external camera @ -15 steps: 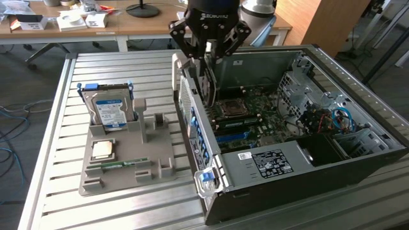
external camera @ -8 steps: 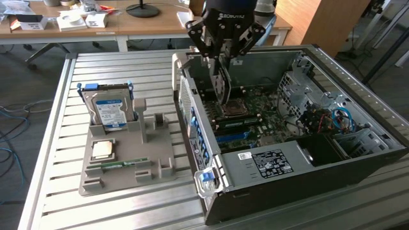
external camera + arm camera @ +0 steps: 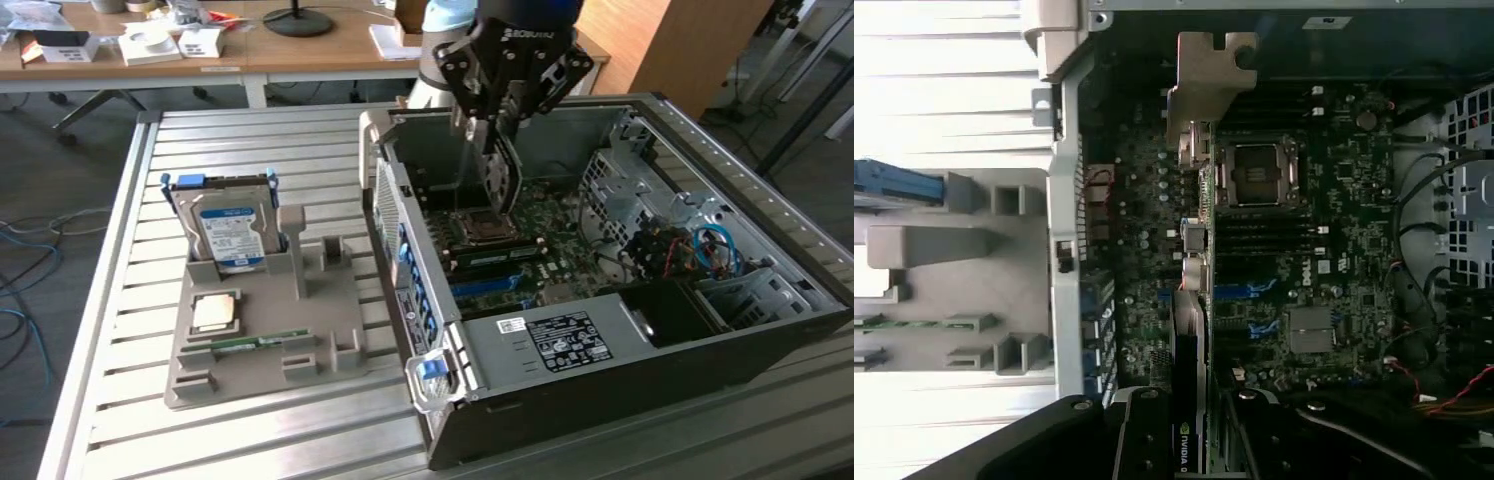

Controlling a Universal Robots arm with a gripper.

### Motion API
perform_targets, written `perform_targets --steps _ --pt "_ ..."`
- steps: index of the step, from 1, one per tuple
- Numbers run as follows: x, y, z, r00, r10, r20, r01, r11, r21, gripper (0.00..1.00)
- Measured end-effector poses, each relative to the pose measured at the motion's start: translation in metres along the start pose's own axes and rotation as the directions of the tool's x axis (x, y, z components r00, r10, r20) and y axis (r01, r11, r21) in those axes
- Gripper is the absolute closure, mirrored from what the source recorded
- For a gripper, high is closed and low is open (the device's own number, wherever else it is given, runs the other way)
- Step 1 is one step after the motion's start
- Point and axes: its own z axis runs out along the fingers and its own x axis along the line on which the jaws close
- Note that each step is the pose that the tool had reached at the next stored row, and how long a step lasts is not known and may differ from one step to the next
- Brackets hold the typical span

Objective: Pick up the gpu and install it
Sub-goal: 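Pick up the gpu and move the gpu toward the slot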

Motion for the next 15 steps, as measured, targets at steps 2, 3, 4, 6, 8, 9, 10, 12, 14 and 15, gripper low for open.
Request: perform_targets --steps 2,3,4,6,8,9,10,12,14,15 --pt "-0.009 0.0006 0.0002 1.0 0.0 0.0 0.0 1.0 0.0 0.74" --pt "-0.014 0.0009 0.0003 1.0 0.0 0.0 0.0 1.0 0.0 0.74" --pt "-0.018 0.0011 0.0005 1.0 0.0 0.0 0.0 1.0 -0.0001 0.74" --pt "-0.027 0.0017 0.0007 1.0 -0.001 -0.0001 0.001 1.0 -0.0002 0.74" --pt "-0.036 0.0022 0.001 1.0 -0.002 -0.0001 0.002 1.0 -0.0003 0.74" --pt "-0.041 0.0025 0.0011 1.0 -0.002 -0.0001 0.002 1.0 -0.0003 0.74" --pt "-0.054 0.0034 0.0015 0.9999 -0.01 -0.0005 0.01 0.9999 -0.0006 0.74" --pt "-0.071 0.0044 0.0019 0.9994 -0.035 -0.0017 0.035 0.9994 -0.0011 0.74" --pt "-0.081 0.005 0.0022 0.9994 -0.035 -0.0017 0.035 0.9994 -0.0011 0.74" --pt "-0.083 0.0051 0.0023 0.9994 -0.035 -0.0017 0.035 0.9994 -0.0011 0.74"
